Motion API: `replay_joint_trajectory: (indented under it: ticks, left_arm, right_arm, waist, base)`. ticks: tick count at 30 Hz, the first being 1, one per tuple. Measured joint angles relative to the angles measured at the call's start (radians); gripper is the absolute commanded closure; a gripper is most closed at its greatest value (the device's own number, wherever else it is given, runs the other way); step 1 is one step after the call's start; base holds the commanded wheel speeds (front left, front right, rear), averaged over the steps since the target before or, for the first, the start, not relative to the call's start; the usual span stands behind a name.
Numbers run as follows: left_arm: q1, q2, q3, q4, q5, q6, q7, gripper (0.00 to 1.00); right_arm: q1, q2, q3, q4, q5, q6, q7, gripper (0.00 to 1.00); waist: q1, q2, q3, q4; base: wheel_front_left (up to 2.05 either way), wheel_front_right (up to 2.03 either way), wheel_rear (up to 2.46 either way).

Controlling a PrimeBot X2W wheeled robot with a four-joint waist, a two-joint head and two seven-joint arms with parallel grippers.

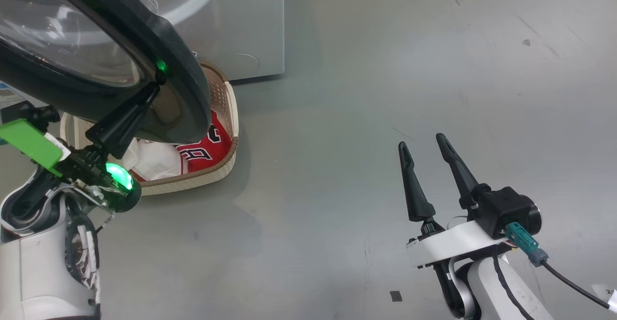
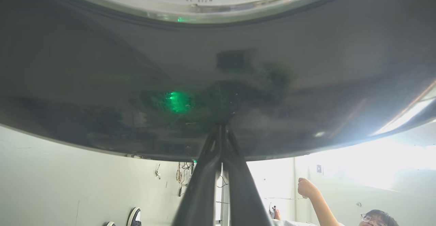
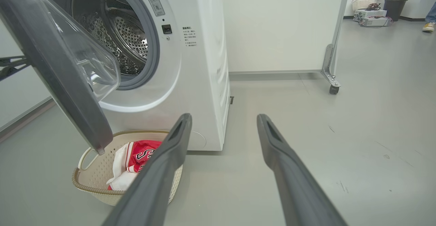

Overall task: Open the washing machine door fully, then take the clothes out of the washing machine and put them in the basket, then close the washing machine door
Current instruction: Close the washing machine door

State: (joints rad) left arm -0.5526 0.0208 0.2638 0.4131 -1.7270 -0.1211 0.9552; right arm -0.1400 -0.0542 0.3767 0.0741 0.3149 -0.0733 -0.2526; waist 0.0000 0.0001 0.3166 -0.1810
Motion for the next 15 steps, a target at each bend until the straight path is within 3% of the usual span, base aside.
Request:
replay_joint_trajectory:
  ticks: [15]
  left_arm:
    - [0.129,-0.001,-0.036,-0.126,0.031,0.000,-0.002,1.00]
  right_arm:
    - [0.029,0.002,-0.080,0.003,-0.012,0.000,0.000,0.00]
  waist:
    - [0.0000,0.0000,-0.057,0.087]
  base:
    - [0.00,0.00,0.00]
